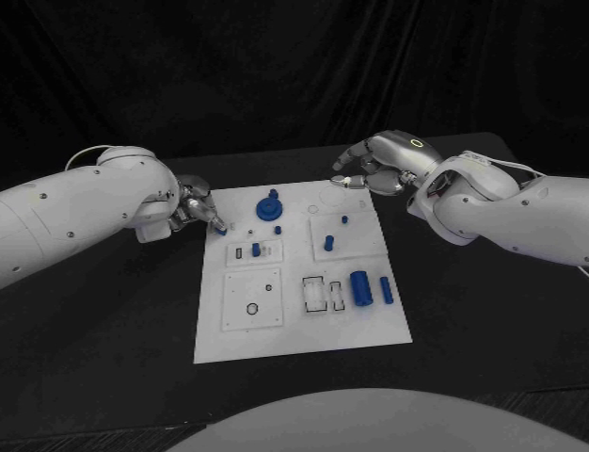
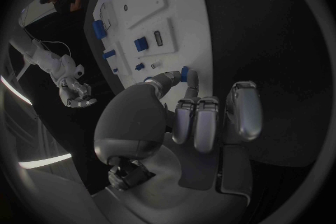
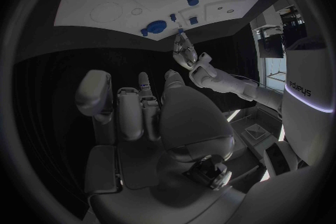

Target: Assemble the parts on the task board

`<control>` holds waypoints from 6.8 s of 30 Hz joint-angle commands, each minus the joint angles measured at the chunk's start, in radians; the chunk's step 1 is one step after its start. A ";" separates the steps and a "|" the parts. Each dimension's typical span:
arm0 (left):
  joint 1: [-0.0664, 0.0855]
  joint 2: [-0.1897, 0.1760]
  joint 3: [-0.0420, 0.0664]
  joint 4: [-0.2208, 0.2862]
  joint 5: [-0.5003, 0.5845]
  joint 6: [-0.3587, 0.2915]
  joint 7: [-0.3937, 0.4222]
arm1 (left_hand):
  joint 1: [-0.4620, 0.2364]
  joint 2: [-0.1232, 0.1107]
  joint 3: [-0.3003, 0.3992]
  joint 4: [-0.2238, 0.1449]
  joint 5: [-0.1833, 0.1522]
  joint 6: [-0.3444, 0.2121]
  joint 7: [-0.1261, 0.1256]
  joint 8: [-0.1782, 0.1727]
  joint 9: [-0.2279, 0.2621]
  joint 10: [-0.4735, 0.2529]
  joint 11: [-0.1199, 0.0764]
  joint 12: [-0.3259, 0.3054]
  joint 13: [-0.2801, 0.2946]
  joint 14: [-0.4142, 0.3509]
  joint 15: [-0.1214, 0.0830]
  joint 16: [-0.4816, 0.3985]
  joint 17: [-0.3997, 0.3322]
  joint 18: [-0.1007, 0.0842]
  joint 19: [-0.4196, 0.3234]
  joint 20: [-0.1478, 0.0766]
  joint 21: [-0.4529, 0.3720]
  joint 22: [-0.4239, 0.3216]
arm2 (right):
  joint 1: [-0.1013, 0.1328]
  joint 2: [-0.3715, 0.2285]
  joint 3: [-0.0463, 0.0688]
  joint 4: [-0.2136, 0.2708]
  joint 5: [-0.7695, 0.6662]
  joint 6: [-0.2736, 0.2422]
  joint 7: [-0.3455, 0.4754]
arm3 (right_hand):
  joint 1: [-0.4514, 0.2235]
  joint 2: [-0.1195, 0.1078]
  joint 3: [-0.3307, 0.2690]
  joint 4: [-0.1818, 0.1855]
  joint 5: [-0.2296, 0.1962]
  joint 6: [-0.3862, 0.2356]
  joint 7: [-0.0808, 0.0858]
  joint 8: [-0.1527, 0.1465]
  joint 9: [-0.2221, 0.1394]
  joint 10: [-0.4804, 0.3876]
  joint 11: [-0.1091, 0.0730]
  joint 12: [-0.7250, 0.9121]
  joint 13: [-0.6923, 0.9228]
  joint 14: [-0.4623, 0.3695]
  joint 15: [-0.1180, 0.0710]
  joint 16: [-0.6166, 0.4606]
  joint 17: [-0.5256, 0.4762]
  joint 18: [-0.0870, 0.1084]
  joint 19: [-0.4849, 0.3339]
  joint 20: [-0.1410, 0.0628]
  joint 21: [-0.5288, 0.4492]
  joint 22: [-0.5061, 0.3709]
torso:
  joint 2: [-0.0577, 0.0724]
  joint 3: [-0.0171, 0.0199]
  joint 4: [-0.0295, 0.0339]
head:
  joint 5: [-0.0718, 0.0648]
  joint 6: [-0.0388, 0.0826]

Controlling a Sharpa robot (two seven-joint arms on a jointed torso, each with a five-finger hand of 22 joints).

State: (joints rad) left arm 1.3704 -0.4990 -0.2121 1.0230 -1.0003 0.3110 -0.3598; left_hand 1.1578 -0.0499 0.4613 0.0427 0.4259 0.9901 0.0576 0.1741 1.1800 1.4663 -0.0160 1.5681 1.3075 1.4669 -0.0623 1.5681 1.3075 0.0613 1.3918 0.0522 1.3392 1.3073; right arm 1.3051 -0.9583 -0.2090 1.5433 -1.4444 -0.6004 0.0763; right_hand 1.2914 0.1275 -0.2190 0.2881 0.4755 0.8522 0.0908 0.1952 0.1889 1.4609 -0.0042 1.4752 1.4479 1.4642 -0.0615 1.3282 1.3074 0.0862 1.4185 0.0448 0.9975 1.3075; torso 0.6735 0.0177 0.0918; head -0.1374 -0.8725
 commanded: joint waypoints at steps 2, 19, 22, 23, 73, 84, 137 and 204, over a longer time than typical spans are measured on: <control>0.000 -0.033 0.001 0.051 0.001 -0.025 0.032 | -0.017 -0.004 0.091 -0.077 -0.004 0.003 0.000 -0.004 -0.002 0.104 0.003 0.003 0.263 0.104 0.004 0.003 0.263 0.007 -0.002 0.002 -0.008 0.112 | -0.002 -0.003 0.001 0.002 -0.002 0.005 -0.022 | 0.012 0.000 -0.001 -0.005 0.007 0.009 0.001 -0.006 -0.001 0.018 0.001 -0.001 0.015 0.043 -0.004 -0.007 0.059 0.015 -0.005 0.001 -0.005 0.128 | 0.000 -0.0002 0.0000 | 0.003 0.000; 0.028 -0.193 0.001 0.297 0.015 -0.052 -0.039 | -0.051 -0.011 0.116 -0.074 -0.022 0.014 -0.003 -0.010 -0.014 0.104 0.001 0.003 0.263 0.104 0.003 0.003 0.263 0.007 0.000 0.002 -0.010 0.115 | -0.011 -0.017 0.001 0.005 0.005 0.010 -0.031 | 0.031 0.000 0.003 -0.009 0.010 0.009 0.001 -0.009 -0.003 0.015 0.001 -0.004 0.011 0.042 -0.003 -0.010 0.056 0.016 -0.006 0.001 -0.010 0.127 | 0.000 0.0022 0.0021 | 0.004 0.000; 0.029 -0.204 0.001 0.320 0.072 -0.063 -0.078 | -0.060 -0.011 0.118 -0.071 -0.036 0.019 -0.005 -0.011 -0.016 0.104 0.000 0.003 0.263 0.104 0.002 0.003 0.263 0.008 -0.003 0.001 -0.015 0.112 | -0.016 -0.019 0.001 0.005 0.008 0.010 -0.031 | 0.036 0.000 0.004 -0.009 0.012 0.010 0.001 -0.010 -0.003 0.015 0.001 -0.005 0.011 0.041 -0.004 -0.012 0.055 0.016 -0.006 0.001 -0.012 0.126 | -0.001 0.0019 0.0023 | 0.009 0.000; 0.029 -0.209 0.001 0.329 0.097 -0.065 -0.094 | -0.059 -0.010 0.120 -0.072 -0.035 0.018 -0.006 -0.011 -0.016 0.104 -0.001 0.003 0.263 0.104 0.001 0.003 0.263 0.008 -0.001 0.001 -0.014 0.113 | -0.017 -0.019 0.001 0.005 0.009 0.011 -0.031 | 0.043 0.000 0.006 -0.010 0.014 0.010 0.002 -0.011 -0.004 0.014 0.001 -0.005 0.010 0.041 -0.004 -0.012 0.055 0.016 -0.006 0.001 -0.015 0.126 | -0.001 0.0017 0.0019 | 0.010 0.000; 0.006 -0.138 0.000 0.309 0.186 -0.106 -0.175 | -0.078 0.014 0.117 -0.061 0.001 0.023 -0.005 -0.013 -0.020 0.104 -0.001 0.003 0.263 0.104 0.000 0.003 0.263 0.007 0.002 -0.002 -0.015 0.116 | -0.023 -0.015 0.001 0.003 0.012 0.009 -0.032 | 0.056 -0.001 0.009 -0.010 0.025 0.011 0.002 -0.014 -0.005 0.009 0.001 -0.011 0.004 0.038 -0.003 -0.021 0.047 0.018 -0.009 0.001 -0.026 0.124 | 0.001 0.0001 -0.0019 | 0.021 0.000; 0.002 -0.123 0.000 0.298 0.186 -0.111 -0.164 | -0.078 0.016 0.117 -0.060 0.003 0.023 -0.005 -0.013 -0.020 0.104 -0.001 0.003 0.263 0.104 0.000 0.003 0.263 0.008 0.000 -0.002 -0.018 0.115 | -0.023 -0.014 0.001 0.003 0.012 0.010 -0.033 | 0.059 -0.001 0.009 -0.010 0.027 0.012 0.002 -0.014 -0.005 0.008 0.001 -0.012 0.003 0.038 -0.003 -0.023 0.045 0.018 -0.009 0.001 -0.027 0.123 | 0.001 0.0000 -0.0017 | 0.023 0.000; -0.024 -0.106 0.000 0.254 0.186 -0.077 -0.163 | -0.069 0.030 0.117 -0.067 0.001 0.015 -0.001 -0.015 -0.018 0.104 0.002 0.003 0.263 0.104 0.002 0.003 0.263 0.010 -0.007 -0.001 -0.029 0.111 | -0.023 -0.012 0.001 0.001 0.012 0.019 -0.037 | 0.062 -0.002 0.009 -0.006 0.030 0.015 0.003 -0.015 -0.005 0.003 0.002 -0.017 -0.003 0.037 -0.003 -0.025 0.043 0.018 -0.009 0.001 -0.031 0.123 | 0.001 -0.0001 -0.0028 | 0.020 0.000; -0.026 -0.117 0.000 0.253 0.186 -0.062 -0.144 | -0.210 0.046 -0.191 0.140 -0.355 0.075 -0.005 -0.035 -0.091 0.104 0.003 0.003 0.263 0.104 0.005 0.003 0.263 0.011 -0.003 0.004 -0.052 0.128 | -0.028 -0.009 0.001 -0.004 0.012 0.039 -0.060 | 0.135 -0.013 0.033 -0.011 0.107 0.025 0.005 -0.029 -0.012 -0.004 0.002 -0.026 -0.012 0.034 -0.002 -0.037 0.034 0.021 -0.013 0.001 -0.058 0.119 | 0.001 0.0003 -0.0027 | 0.019 0.000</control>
State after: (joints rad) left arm 1.3468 -0.6178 -0.2126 1.2760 -0.8170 0.2358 -0.5095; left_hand 0.9588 -0.0058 0.2752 0.1815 0.0736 1.0597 0.0518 0.1337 1.0846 1.4663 -0.0161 1.5680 1.3075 1.4669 -0.0623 1.5681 1.3073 0.0613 1.3897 0.0543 1.2915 1.3073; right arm 1.2807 -0.9674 -0.2090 1.5396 -1.4310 -0.5679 0.0365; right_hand 1.4044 0.1040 -0.1927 0.2786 0.5801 0.8702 0.0944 0.1692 0.1784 1.4520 0.0046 1.4558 1.5154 1.4658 -0.0582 1.2971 1.3073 0.1022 1.4114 0.0448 0.9429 1.3077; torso 0.6735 0.0179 0.0897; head -0.1186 -0.8725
